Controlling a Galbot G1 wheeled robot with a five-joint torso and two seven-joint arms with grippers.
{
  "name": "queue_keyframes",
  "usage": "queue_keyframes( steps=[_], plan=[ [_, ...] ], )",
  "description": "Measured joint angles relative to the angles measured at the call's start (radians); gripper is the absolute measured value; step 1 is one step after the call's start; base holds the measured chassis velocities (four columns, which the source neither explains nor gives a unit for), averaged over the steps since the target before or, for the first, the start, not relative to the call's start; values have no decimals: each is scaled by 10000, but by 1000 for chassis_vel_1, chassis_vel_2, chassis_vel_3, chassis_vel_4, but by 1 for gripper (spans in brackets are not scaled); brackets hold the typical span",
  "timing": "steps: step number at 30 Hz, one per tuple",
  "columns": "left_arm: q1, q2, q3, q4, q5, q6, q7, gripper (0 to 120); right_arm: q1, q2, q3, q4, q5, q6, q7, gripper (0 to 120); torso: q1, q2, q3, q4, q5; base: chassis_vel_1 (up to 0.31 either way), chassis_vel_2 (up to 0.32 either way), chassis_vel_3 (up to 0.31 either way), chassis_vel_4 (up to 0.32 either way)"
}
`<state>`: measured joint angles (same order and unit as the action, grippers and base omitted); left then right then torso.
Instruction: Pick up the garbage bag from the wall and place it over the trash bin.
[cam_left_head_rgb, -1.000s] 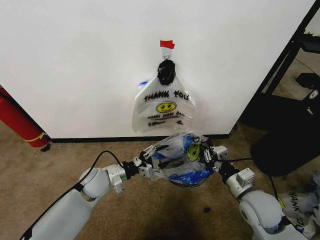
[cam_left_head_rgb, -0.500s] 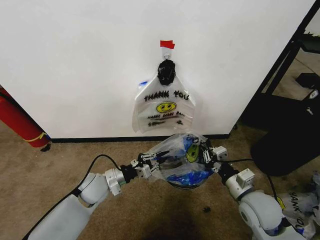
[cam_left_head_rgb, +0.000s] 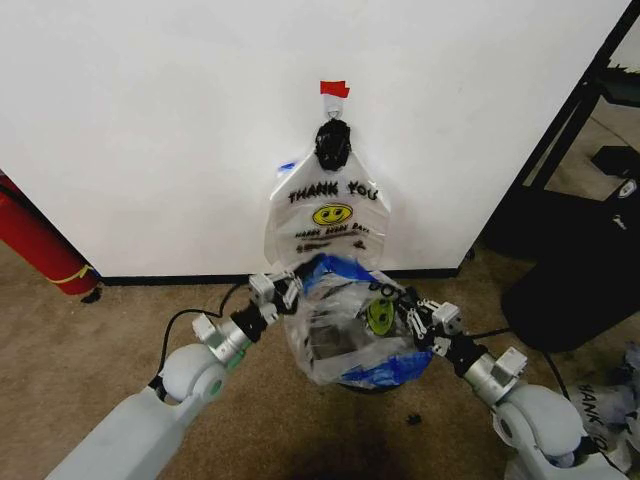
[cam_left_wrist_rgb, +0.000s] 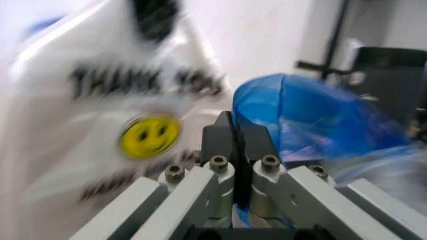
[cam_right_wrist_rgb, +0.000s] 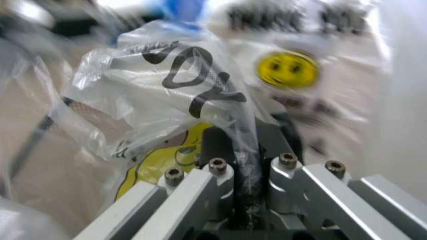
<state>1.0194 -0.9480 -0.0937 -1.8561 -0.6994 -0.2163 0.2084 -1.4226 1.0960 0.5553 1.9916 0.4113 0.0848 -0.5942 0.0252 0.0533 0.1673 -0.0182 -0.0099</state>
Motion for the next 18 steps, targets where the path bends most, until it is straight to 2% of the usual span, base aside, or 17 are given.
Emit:
queue_keyframes(
  steps=[4,8,14,18],
  plan=[
    [176,32,-181,242,321,570,-246,0,-11,63,-3,-66,964,241,-226,1,0,0,0,1,-2,0,0,0,0],
    [565,107,-422,506,775,832,18,0,-66,191,-170,-67,2156,415,326,1,0,0,0,3,-2,0,0,0,0],
    [653,34,-436,670,691,584,296,0,-138,377,-436,-163,3098,404,1253,1,0,0,0,1,-1,0,0,0,0],
    [568,-59,-348,742,383,247,323,1,-135,517,-626,-363,2998,414,1983,1,0,0,0,1,-2,0,0,0,0]
  ],
)
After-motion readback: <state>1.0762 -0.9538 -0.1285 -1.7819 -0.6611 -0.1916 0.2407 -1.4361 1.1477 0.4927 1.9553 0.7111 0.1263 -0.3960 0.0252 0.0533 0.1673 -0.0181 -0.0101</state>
